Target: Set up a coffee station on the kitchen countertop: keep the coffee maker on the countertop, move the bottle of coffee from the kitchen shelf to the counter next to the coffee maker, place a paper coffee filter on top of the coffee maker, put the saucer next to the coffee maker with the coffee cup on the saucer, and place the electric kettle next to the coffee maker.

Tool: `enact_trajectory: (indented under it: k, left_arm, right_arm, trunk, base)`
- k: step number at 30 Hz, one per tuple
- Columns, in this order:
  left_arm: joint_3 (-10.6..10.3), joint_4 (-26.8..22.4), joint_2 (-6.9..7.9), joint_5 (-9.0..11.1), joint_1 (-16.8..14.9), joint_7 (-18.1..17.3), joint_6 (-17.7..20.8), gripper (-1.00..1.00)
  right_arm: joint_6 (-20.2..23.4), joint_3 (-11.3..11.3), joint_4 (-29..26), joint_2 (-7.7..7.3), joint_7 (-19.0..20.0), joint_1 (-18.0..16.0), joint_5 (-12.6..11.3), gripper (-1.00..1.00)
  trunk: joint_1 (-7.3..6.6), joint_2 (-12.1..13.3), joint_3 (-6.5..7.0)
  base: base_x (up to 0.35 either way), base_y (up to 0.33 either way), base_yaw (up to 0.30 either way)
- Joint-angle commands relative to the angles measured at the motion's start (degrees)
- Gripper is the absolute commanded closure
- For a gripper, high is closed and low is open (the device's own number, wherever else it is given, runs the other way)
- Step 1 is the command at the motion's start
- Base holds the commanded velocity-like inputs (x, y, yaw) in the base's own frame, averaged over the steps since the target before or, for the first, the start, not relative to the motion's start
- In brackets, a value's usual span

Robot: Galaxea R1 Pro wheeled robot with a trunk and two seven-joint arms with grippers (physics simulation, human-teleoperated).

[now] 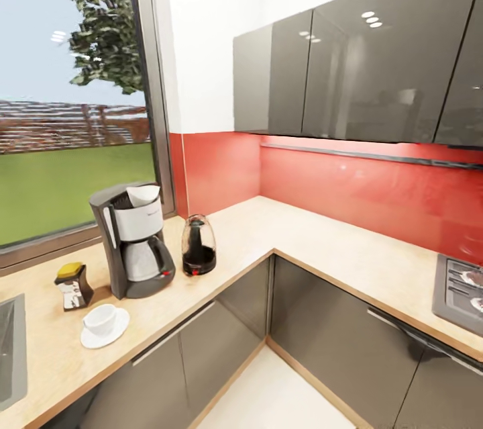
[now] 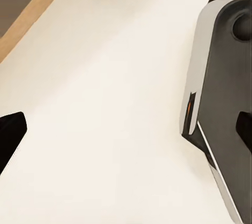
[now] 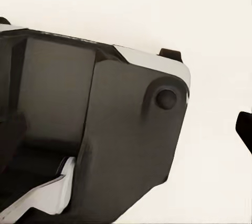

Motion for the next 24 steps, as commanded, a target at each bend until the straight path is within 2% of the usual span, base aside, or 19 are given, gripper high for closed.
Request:
enact_trajectory:
  k: [1,6,14,16,21,24]
  left_arm:
    - [0.35,-0.08,-0.02,-0.09,0.05,0.02,-0.13,-1.0]
    - [0.42,-0.08,-0.08,0.0,0.05,0.02,-0.19,-1.0]
    - [0.39,-0.08,-0.63,0.02,0.05,0.04,-0.2,-1.0]
    - [0.38,-0.08,-0.76,0.01,0.05,0.05,-0.2,-1.0]
    - [0.38,-0.08,-0.93,0.01,0.05,0.03,-0.2,-1.0]
    - [0.38,-0.08,-0.94,0.01,0.05,0.03,-0.2,-1.0]
  right_arm:
    - [0.32,0.47,-0.08,0.0,0.13,0.32,-1.24,-1.0]
    - [0.34,0.45,-0.1,-0.11,0.11,0.87,-3.21,-1.0]
    - [-0.44,0.71,-0.16,-0.05,-0.1,0.95,-3.35,-1.0]
    - [-1.76,0.75,-0.19,-0.07,-0.14,0.95,-3.31,-1.0]
    - [-8.68,0.8,-0.24,-0.53,-0.21,0.96,-3.16,-1.0]
    - [-10.41,0.8,-0.23,-0.73,-0.2,0.96,-3.12,-1.0]
  trunk:
    - [0.02,-0.02,0.0]
    - [0.02,-0.02,0.0]
    - [0.02,-0.02,0.0]
    - [0.02,-0.02,0.0]
    - [0.02,-0.02,0.0]
    - [0.02,-0.02,0.0]
  base:
    - [0.0,0.0,-0.172]
    - [0.0,0.0,-0.063]
    - [0.0,0.0,-0.006]
    - [0.0,0.0,0.0]
    - [0.0,0.0,0.0]
    - [0.0,0.0,0.0]
